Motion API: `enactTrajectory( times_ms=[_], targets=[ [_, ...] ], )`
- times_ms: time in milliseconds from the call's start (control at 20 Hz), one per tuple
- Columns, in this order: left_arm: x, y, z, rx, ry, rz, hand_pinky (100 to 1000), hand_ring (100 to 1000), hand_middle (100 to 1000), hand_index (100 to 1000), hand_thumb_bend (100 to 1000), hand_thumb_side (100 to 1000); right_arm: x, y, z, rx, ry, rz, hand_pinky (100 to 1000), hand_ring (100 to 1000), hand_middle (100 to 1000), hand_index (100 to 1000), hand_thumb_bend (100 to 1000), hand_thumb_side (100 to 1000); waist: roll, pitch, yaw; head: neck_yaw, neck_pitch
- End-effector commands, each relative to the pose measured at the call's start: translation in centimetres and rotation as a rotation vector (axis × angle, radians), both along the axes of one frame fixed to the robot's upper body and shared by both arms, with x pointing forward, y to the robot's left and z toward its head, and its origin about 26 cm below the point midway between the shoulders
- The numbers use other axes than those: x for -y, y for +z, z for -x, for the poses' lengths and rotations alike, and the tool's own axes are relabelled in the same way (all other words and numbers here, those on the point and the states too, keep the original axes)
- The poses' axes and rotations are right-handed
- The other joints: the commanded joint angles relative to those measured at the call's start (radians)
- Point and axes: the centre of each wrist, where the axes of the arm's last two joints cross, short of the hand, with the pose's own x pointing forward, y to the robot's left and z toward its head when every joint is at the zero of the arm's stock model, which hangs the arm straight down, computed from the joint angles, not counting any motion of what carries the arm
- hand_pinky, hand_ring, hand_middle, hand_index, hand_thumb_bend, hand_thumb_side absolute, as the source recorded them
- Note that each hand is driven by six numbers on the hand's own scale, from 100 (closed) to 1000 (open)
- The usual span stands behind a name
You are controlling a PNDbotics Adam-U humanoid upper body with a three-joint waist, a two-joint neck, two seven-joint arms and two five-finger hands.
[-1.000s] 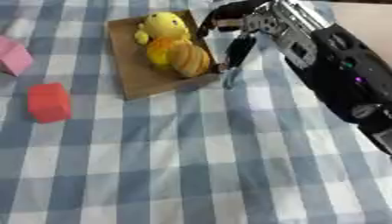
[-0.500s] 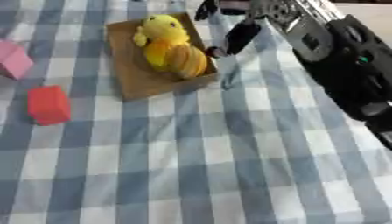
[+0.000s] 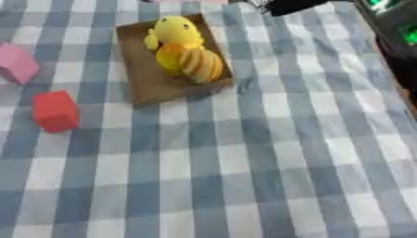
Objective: Pick up objects on the table and place them in the box.
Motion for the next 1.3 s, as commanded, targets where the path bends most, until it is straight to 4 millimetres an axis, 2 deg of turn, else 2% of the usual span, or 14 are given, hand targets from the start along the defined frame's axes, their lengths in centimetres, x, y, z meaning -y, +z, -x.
enactTrajectory(
  times_ms=[50,200,300,400,450,500,550,650,800,1300],
  targets=[
    [-1.5,2.5,2.1,0.058,0.087,-0.241,906,904,825,940,523,738,0.9,1.8,3.2,0.106,-0.007,-0.066,807,805,748,853,100,623,0.008,-0.017,-0.002,0.013,-0.007],
    [-2.1,3.3,3.6,0.018,0.152,-0.541,911,911,838,919,506,687,2.0,1.8,3.6,0.147,-0.011,-0.128,801,791,737,841,100,625,0.014,-0.014,-0.005,0.021,-0.009],
    [-2.4,3.6,4.6,-0.025,0.184,-0.726,910,900,841,917,540,626,2.6,1.7,3.7,0.173,-0.014,-0.157,798,787,733,835,100,608,0.017,-0.013,-0.008,0.024,-0.011],
    [-2.3,3.6,5.4,-0.071,0.19,-0.865,876,804,808,923,557,587,3.1,1.6,3.7,0.194,-0.017,-0.177,797,783,730,831,100,598,0.019,-0.013,-0.01,0.027,-0.011],
    [-2.0,3.5,5.7,-0.097,0.181,-0.921,873,790,802,918,678,537,3.3,1.5,3.7,0.202,-0.02,-0.185,796,782,729,829,100,587,0.02,-0.013,-0.012,0.029,-0.013],
    [-1.8,3.4,5.9,-0.125,0.168,-0.969,879,798,813,915,573,561,3.4,1.4,3.7,0.205,-0.022,-0.191,796,782,729,828,100,596,0.02,-0.014,-0.013,0.032,-0.014],
    [-1.5,3.2,6.0,-0.15,0.155,-1.009,893,825,827,913,574,560,3.5,1.3,3.7,0.205,-0.024,-0.194,796,782,730,828,100,598,0.021,-0.015,-0.015,0.033,-0.015],
    [-0.8,2.9,6.3,-0.193,0.129,-1.074,917,870,846,908,575,556,3.5,1.2,3.6,0.2,-0.027,-0.195,796,781,730,828,100,599,0.021,-0.016,-0.018,0.036,-0.016],
    [-0.1,2.6,6.6,-0.235,0.108,-1.125,928,890,860,907,586,552,3.5,1.1,3.6,0.197,-0.025,-0.193,796,780,730,828,100,602,0.023,-0.017,-0.02,0.038,-0.016],
    [1.1,1.6,6.2,-0.327,0.048,-1.184,930,892,850,879,610,495,3.3,1.0,3.6,0.188,-0.024,-0.196,796,774,727,823,100,605,0.029,-0.012,-0.022,0.043,-0.017]
  ],
)
